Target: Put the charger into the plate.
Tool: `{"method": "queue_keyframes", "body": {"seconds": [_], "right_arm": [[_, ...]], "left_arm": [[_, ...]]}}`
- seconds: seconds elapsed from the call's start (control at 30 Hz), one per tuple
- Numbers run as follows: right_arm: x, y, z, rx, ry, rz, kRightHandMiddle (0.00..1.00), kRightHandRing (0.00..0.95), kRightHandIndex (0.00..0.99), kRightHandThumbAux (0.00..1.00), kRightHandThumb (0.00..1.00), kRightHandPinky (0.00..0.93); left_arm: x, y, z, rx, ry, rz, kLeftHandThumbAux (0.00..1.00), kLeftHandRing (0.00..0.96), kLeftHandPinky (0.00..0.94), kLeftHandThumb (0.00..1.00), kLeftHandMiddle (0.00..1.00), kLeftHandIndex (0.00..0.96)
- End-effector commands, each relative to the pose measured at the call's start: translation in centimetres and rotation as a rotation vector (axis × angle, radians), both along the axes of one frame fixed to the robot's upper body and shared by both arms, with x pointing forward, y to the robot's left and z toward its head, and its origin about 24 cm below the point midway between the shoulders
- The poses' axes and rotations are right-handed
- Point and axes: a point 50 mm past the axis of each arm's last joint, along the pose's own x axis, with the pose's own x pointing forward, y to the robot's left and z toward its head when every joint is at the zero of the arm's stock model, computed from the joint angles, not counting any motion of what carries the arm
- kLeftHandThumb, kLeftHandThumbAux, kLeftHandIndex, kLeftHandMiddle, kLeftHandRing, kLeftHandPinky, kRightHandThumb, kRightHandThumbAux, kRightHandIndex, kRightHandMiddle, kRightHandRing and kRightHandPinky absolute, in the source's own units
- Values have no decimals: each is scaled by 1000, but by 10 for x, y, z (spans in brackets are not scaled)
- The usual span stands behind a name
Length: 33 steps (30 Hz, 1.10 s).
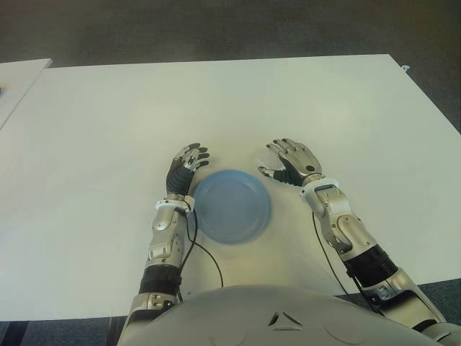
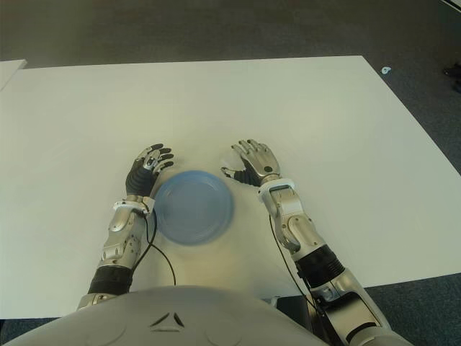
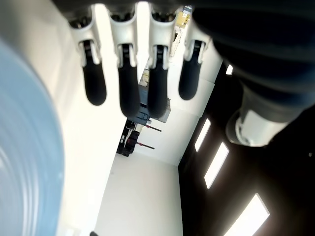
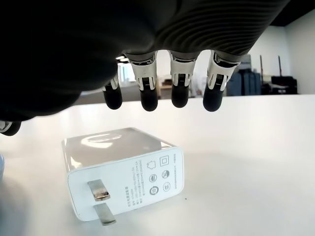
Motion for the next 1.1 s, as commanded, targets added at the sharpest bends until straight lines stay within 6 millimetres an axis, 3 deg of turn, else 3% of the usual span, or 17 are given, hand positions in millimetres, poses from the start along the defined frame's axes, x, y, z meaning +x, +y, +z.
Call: {"method": "queue_keyframes", "body": {"seconds": [0.03,0.37,1.1], "right_arm": [[-3,-1,-6,15,7,-19,0,0,0,110,338,49],[-2,0,-5,37,-22,-44,0,0,0,119,352,6],[-2,-1,-4,39,-19,-75,0,0,0,121,372,0]], "left_arm": [[-6,-8,-9,-38,44,-6,555,369,363,0,374,318],[-5,-8,-10,-39,47,-5,564,366,351,0,378,318],[-5,-8,-12,-28,27,-15,567,374,360,0,385,323]]}}
